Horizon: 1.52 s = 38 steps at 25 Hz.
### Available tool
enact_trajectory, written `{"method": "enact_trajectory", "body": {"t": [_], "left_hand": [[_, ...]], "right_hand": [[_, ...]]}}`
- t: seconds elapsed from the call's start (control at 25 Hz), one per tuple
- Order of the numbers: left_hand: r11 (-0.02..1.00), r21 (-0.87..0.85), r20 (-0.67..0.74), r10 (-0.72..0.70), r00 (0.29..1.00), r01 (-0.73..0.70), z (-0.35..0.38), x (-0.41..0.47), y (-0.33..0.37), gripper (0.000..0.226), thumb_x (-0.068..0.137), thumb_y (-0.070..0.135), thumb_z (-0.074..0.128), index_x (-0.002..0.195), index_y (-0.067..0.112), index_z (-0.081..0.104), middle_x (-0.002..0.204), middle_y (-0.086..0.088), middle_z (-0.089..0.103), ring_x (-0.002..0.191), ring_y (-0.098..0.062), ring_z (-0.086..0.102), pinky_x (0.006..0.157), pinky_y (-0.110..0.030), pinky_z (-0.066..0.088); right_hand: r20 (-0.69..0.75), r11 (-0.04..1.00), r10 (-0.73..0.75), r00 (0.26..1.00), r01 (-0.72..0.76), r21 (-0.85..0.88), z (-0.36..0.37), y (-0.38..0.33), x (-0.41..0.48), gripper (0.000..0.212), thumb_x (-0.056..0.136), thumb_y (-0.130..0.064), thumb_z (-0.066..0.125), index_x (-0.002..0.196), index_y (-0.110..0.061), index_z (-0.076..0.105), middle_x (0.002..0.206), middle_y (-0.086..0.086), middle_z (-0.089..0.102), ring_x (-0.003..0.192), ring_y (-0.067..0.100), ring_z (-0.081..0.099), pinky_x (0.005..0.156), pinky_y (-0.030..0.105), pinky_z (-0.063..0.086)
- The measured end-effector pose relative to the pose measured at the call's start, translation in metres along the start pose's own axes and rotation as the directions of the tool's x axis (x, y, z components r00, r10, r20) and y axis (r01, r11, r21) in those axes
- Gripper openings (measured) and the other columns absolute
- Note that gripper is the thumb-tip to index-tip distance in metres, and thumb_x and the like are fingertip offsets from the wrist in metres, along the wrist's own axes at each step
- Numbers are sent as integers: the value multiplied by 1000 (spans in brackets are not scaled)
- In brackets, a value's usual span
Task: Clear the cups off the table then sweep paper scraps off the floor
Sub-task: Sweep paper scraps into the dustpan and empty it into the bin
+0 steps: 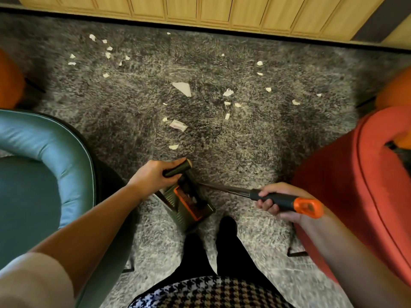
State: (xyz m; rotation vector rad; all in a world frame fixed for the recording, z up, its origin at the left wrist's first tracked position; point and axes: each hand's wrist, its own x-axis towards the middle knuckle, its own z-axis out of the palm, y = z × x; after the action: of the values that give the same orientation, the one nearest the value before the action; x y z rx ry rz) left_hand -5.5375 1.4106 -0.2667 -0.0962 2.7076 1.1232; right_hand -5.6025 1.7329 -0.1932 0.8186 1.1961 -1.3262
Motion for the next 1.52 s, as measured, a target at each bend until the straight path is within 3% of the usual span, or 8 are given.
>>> {"method": "enact_trajectory", "body": {"t": [0.16, 0.28, 0.4, 0.56, 0.8, 1.16, 1.36, 1.52], "left_hand": [[986, -152, -173, -99, 980, 72, -10, -5, -16, 49, 84, 23, 71, 128, 37, 57, 102, 14, 71, 75, -2, 65, 70, -29, 52], [972, -226, -315, -140, 939, 69, -19, 3, -26, 44, 81, 19, 73, 123, 29, 63, 113, 13, 67, 94, 13, 58, 74, -5, 45], [956, -278, -400, -205, 893, 94, -33, 18, -33, 43, 81, 22, 73, 123, 26, 63, 115, 19, 61, 102, 10, 57, 82, -4, 42], [941, -309, -450, -276, 850, 141, -55, 48, -44, 45, 82, 23, 72, 126, 25, 61, 112, 21, 59, 82, 25, 51, 74, 4, 38], [906, -355, -479, -386, 788, 229, -85, 120, -61, 37, 82, 19, 72, 118, 21, 67, 114, 18, 62, 77, 23, 54, 69, 0, 43], [861, -360, -484, -501, 717, 359, -138, 197, -77, 41, 79, 16, 75, 118, 21, 67, 108, 16, 65, 60, 27, 48, 58, -1, 43], [833, -362, -448, -549, 705, 419, -148, 194, -87, 42, 80, 17, 74, 120, 24, 65, 104, 16, 66, 78, 16, 56, 75, -22, 55], [840, -374, -454, -536, 712, 394, -149, 194, -90, 48, 80, 13, 74, 124, 29, 62, 99, 30, 62, 66, 29, 47, 60, -2, 45]], "right_hand": [[-26, 991, -61, 998, 57, -123, 14, -28, 1, 12, 95, -5, 27, 98, -6, 39, 65, 8, 36, 26, 6, 43, 24, 11, 31], [-47, 980, -96, 994, 86, -180, 28, -65, 10, 18, 94, -6, 29, 80, -3, 40, 55, 8, 43, 27, 6, 45, 24, 12, 33], [-65, 958, -139, 988, 118, -261, 41, -111, 25, 17, 92, -8, 34, 77, -3, 40, 49, 8, 47, 29, 6, 47, 26, 11, 34], [-28, 943, -215, 976, 200, -265, 64, -181, 53, 7, 90, -3, 35, 85, -4, 40, 64, 7, 40, 30, 8, 48, 27, 12, 36], [0, 903, -261, 965, 245, -354, 105, -316, 98, 5, 90, 0, 38, 91, -5, 38, 47, 9, 46, 28, 9, 48, 26, 12, 36], [96, 824, -295, 951, 304, -479, 192, -513, 173, 6, 86, 0, 42, 81, -1, 44, 72, 12, 47, 33, 11, 51, 29, 12, 36], [114, 701, -309, 944, 307, -644, 222, -514, 230, 14, 87, -2, 48, 74, -7, 45, 64, 9, 50, 35, 9, 53, 32, 14, 40], [-16, 470, -320, 947, 144, -871, 223, -455, 259, 15, 86, -1, 51, 72, -1, 51, 52, 12, 57, 25, 12, 50, 31, 15, 39]]}}
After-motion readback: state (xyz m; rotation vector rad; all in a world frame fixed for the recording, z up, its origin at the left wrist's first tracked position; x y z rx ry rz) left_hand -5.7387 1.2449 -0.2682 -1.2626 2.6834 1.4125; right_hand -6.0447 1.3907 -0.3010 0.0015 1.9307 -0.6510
